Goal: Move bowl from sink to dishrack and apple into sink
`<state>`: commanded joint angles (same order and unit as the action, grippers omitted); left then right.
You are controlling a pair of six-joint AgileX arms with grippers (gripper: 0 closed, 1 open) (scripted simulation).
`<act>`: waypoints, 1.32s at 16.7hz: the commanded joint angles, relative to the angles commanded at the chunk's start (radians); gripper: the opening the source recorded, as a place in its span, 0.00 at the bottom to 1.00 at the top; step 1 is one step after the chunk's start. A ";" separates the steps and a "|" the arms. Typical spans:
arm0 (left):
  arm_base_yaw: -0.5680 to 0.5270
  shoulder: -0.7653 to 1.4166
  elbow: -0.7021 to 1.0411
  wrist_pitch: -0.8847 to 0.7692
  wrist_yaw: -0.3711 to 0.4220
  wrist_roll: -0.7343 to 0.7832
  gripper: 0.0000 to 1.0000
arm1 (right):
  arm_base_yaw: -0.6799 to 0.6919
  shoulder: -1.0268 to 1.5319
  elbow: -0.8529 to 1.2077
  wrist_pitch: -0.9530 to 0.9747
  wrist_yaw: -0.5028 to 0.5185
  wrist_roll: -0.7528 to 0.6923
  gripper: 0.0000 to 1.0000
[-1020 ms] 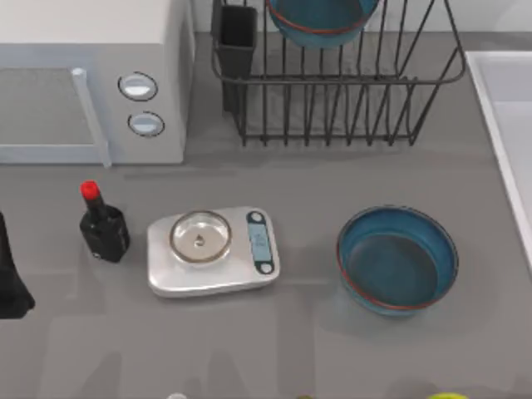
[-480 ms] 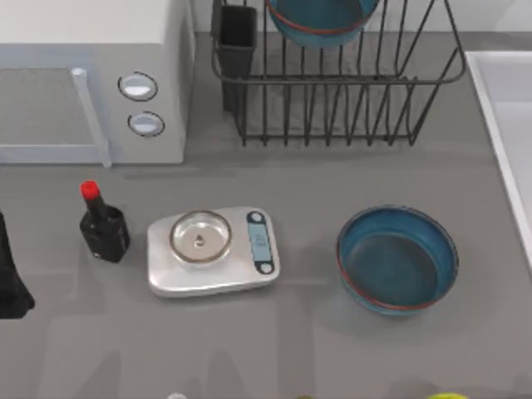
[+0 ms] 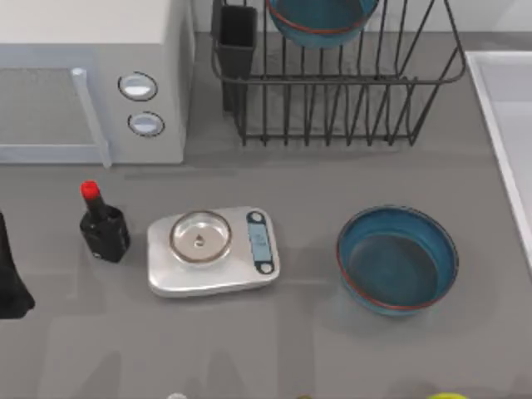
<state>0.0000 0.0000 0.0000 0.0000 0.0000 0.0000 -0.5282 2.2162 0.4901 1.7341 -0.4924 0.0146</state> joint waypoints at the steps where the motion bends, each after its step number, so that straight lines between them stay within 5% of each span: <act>1: 0.000 0.000 0.000 0.000 0.000 0.000 1.00 | 0.003 -0.009 -0.002 -0.009 0.003 0.000 1.00; 10: 0.000 0.000 0.000 0.000 0.000 0.000 1.00 | 0.117 -0.491 -0.111 -0.392 0.114 -0.005 1.00; 22: 0.000 0.000 0.000 0.000 0.000 0.000 1.00 | 0.407 -1.787 -0.378 -1.355 0.380 -0.009 1.00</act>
<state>0.0000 0.0000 0.0000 0.0000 0.0000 0.0000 -0.1212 0.4287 0.1118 0.3795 -0.1124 0.0054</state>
